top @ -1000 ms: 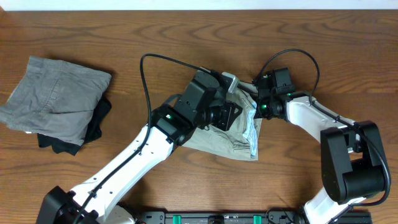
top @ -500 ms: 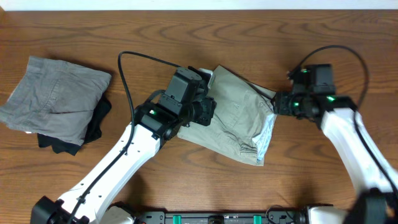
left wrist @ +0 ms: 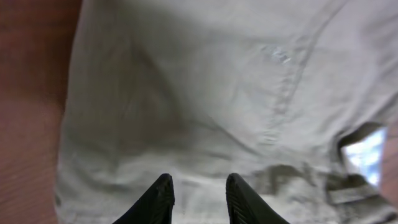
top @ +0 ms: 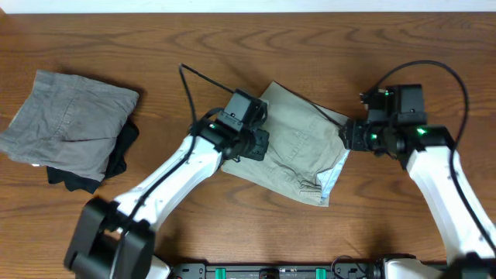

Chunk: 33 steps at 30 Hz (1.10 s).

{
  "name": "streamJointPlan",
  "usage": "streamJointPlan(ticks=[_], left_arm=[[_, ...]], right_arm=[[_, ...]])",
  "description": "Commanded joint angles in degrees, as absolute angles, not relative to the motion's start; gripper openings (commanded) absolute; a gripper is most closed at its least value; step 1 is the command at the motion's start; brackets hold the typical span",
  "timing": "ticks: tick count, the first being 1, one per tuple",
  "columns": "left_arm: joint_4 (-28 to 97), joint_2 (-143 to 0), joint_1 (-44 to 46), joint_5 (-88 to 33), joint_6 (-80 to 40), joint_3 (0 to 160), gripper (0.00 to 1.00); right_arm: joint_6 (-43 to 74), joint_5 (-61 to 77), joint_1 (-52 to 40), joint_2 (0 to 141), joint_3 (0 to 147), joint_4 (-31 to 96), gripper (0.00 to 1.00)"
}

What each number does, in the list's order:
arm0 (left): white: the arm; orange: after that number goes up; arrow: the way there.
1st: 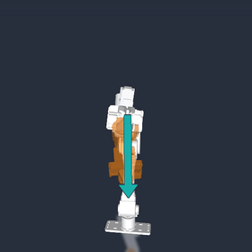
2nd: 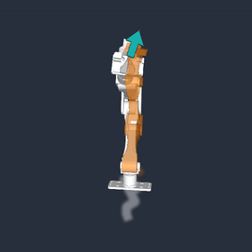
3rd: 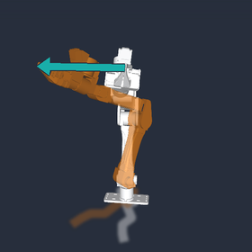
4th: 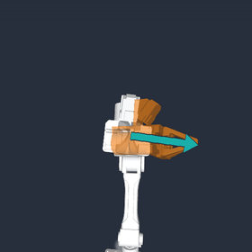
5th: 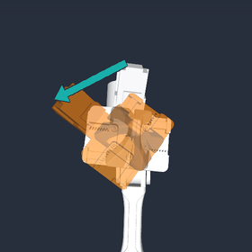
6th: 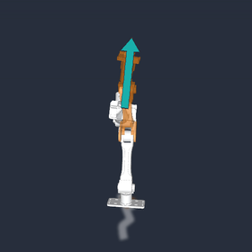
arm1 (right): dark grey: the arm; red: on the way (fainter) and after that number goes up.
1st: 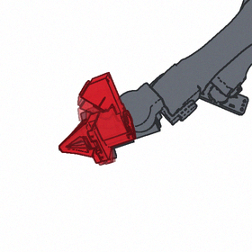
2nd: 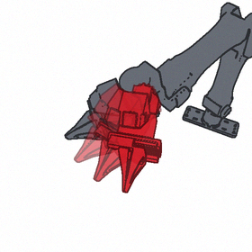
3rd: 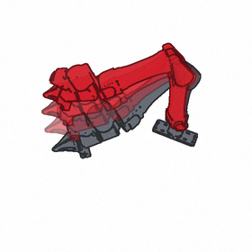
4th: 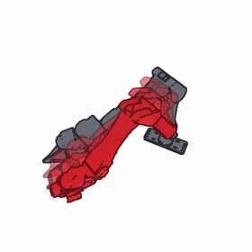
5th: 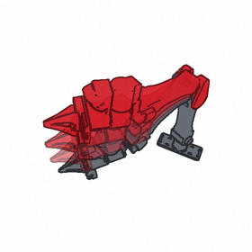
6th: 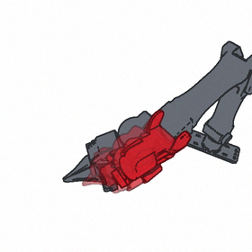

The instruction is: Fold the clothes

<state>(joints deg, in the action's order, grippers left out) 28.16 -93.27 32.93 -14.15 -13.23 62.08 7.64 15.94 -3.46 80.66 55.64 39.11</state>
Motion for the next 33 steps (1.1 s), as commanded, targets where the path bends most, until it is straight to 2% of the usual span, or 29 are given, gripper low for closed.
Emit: streamJointPlan(ticks=[1,9,15,21,26,33], left_arm=[[28.6,-96.4,32.8,-14.1,-12.6,63.1,0.30],[32.4,-102.1,32.8,-16.0,-13.0,63.1,0.30],[32.7,-103.3,32.7,-15.8,-13.0,62.3,0.30],[32.7,-103.4,31.8,-15.8,-13.0,61.3,0.30],[32.8,-101.5,31.7,-15.9,-12.4,62.3,0.30],[33.7,-89.9,31.7,-15.9,-12.9,62.7,0.31]], right_arm=[[3.9,22.5,-4.2,85.6,55.0,36.8,0.38],[4.0,18.1,-4.4,98.9,55.0,30.9,0.32],[4.8,10.2,-4.3,103.4,55.0,28.7,0.34],[7.2,6.5,-4.3,103.4,55.0,29.0,0.36],[5.8,12.5,-4.5,101.9,55.4,28.9,0.41],[4.3,15.0,-4.5,90.4,57.9,28.5,0.46]])
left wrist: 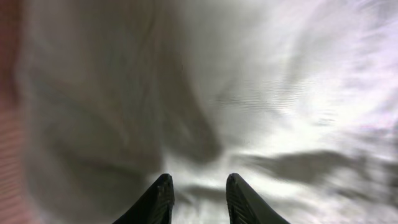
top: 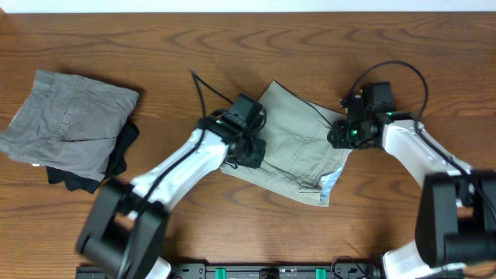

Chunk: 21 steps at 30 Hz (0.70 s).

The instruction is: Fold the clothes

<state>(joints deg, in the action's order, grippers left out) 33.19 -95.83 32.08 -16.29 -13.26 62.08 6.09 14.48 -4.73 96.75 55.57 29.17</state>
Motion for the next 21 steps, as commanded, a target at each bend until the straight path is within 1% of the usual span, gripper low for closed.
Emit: streamJointPlan(ticks=[1,2,4,7,9,11,13,15,18,21], left_arm=[[34.0,-88.6,31.7,-15.9,-13.9,62.7,0.33],[34.5,-87.3,31.7,-15.9,-15.7,62.7,0.36],[35.6,-86.1,31.7,-15.9,-19.6,62.7,0.38],[37.8,-86.5,31.7,-15.8,-29.1,62.2,0.44],[37.8,-87.0,31.7,-15.8,-36.9,60.8,0.52],[36.7,-87.7,31.7,-15.8,-43.0,59.0,0.59],[34.6,-88.7,31.7,-16.1,-46.4,57.7,0.64],[33.4,-89.4,31.7,-16.3,-48.3,56.8,0.67],[32.7,-90.2,31.7,-16.2,-52.7,55.3,0.72],[31.1,-90.6,31.8,-16.3,-55.7,53.3,0.74]], right_arm=[[3.7,14.7,-4.5,88.6,58.2,27.9,0.47],[3.5,14.5,-4.5,87.1,58.3,27.2,0.48],[3.5,13.3,-4.5,84.8,58.3,25.6,0.50],[1.7,13.1,-4.5,84.6,58.3,24.3,0.50],[-0.7,13.1,-4.5,85.9,58.3,23.8,0.50],[-2.9,13.1,-4.5,87.9,58.3,22.4,0.50],[-4.6,13.1,-4.5,90.5,58.3,20.2,0.51],[-4.8,13.1,-4.5,92.5,58.3,18.6,0.55],[-4.8,13.5,-4.5,95.9,58.3,16.6,0.56],[-4.8,13.8,-4.5,98.7,58.3,15.4,0.57]])
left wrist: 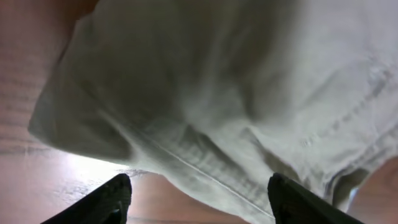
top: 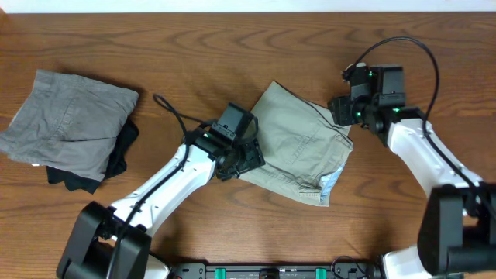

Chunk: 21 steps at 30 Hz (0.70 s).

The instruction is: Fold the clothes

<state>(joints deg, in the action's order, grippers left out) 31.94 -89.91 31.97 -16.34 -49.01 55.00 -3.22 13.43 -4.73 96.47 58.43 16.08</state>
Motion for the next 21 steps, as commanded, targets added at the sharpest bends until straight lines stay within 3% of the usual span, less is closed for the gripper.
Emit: streamJointPlan(ticks=[1,7,14,21], left_arm=[[30.7,-90.6,31.9,-16.2,-56.3,52.7,0.75],[24.6,-90.6,32.0,-16.3,-60.3,47.5,0.77],[7.0,-90.7,34.4,-16.2,-60.8,39.2,0.76],[5.9,-90.7,37.2,-14.7,-60.8,37.7,0.75]], right_arm=[[-4.8,13.8,-4.5,99.6,58.3,15.0,0.57],[-5.3,14.0,-4.6,103.4,58.3,13.8,0.58],[-5.5,14.0,-4.6,104.9,58.3,14.1,0.58],[-5.5,14.0,-4.6,104.9,58.3,15.2,0.58]])
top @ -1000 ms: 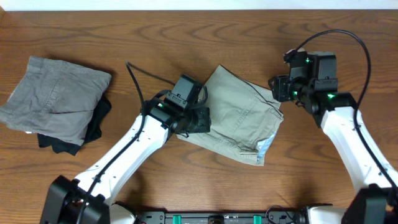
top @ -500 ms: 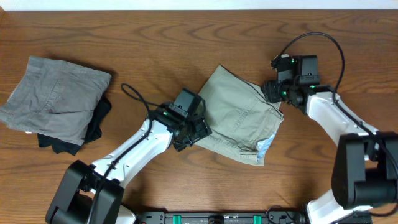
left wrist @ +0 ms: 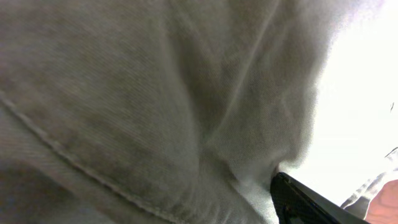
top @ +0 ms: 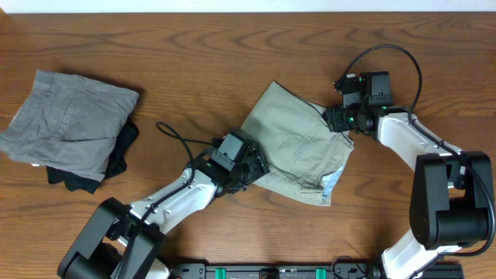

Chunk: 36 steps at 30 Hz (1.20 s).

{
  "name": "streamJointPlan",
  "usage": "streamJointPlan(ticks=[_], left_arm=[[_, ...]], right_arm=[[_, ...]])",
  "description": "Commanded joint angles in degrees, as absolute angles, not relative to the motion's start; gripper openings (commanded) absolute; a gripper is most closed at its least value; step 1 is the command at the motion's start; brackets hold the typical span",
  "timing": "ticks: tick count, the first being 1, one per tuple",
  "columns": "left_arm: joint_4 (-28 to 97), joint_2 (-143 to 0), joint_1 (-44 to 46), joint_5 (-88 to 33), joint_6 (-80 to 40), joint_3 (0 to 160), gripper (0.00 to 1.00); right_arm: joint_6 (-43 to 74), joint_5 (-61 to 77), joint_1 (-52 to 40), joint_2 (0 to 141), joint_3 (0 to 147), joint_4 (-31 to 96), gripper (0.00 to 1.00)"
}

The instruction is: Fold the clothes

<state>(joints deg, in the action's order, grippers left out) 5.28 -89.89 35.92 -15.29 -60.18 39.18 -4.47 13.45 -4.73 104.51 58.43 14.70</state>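
Folded khaki shorts (top: 298, 143) lie at the table's middle; a pale lining corner (top: 332, 186) shows at their front right. My left gripper (top: 249, 166) sits at the shorts' front left edge. In the left wrist view the khaki cloth (left wrist: 155, 93) fills the frame. One black finger (left wrist: 305, 202) shows far to the right and cloth covers the other, so the jaws stand wide open. My right gripper (top: 339, 120) rests at the shorts' far right corner, its jaws too small to read.
A folded grey garment (top: 70, 120) lies on a black one (top: 120, 155) at the left of the wooden table (top: 232, 46). Cables loop off both wrists.
My left gripper moved from the shorts' left edge toward the front and pushed into the cloth, which now covers one finger. The right gripper shifted slightly left to the far right corner.
My left gripper was nearly shut, pressing the shorts' left part, with the right gripper at their right edge. It stayed pressed while the right moved in. Then the left jaws stood wide open at the left edge, and now they are in the cloth.
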Motion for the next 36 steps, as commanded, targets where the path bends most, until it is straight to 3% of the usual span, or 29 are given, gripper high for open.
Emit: streamJointPlan(ticks=[1,2,3,4,5,7,15,17,18,20,24,27,36], left_arm=[[5.9,-90.7,37.4,-14.7,-60.8,37.7,0.75],[5.8,-90.7,37.5,-14.5,-60.7,37.7,0.67],[5.8,-90.7,37.5,-13.7,-60.4,37.7,0.51],[5.8,-90.7,37.3,-12.5,-59.2,37.7,0.26],[5.8,-90.7,36.9,-10.2,-57.4,37.7,0.15],[5.6,-90.7,35.7,-7.0,-55.0,37.7,0.06],[-2.5,-90.7,23.9,-9.0,-37.9,39.2,0.06],[-2.7,-90.7,21.1,-12.5,-34.9,40.5,0.09],[-2.7,-90.7,19.8,-14.9,-33.3,41.1,0.17],[-2.7,-90.7,17.6,-20.4,-31.7,41.5,0.53],[1.2,-90.7,16.3,-23.4,-31.7,41.5,0.78],[5.1,-90.7,16.6,-23.7,-32.5,41.5,0.83],[9.4,-90.7,19.6,-22.2,-41.3,41.4,0.84]], right_arm=[[-5.5,14.0,-4.6,104.9,58.3,15.4,0.57],[-5.5,14.0,-4.6,104.9,58.3,15.7,0.57],[-5.5,14.0,-4.6,104.9,58.3,16.1,0.57],[-5.5,14.0,-4.6,104.9,58.3,16.4,0.57],[-5.5,14.0,-4.6,104.9,58.3,16.8,0.57],[-5.5,13.9,-4.6,104.9,58.3,17.5,0.58],[-5.4,14.0,-4.6,104.9,58.3,19.9,0.57],[-5.4,14.0,-4.6,104.9,58.3,20.4,0.56],[-5.4,14.0,-4.6,104.9,58.3,20.6,0.56],[-5.4,14.0,-4.6,104.9,58.3,20.8,0.56],[-5.4,14.0,-4.6,104.9,58.3,21.4,0.56],[-5.4,13.9,-4.6,104.9,58.3,21.6,0.56],[-5.4,14.0,-4.6,104.9,58.3,21.7,0.55]])
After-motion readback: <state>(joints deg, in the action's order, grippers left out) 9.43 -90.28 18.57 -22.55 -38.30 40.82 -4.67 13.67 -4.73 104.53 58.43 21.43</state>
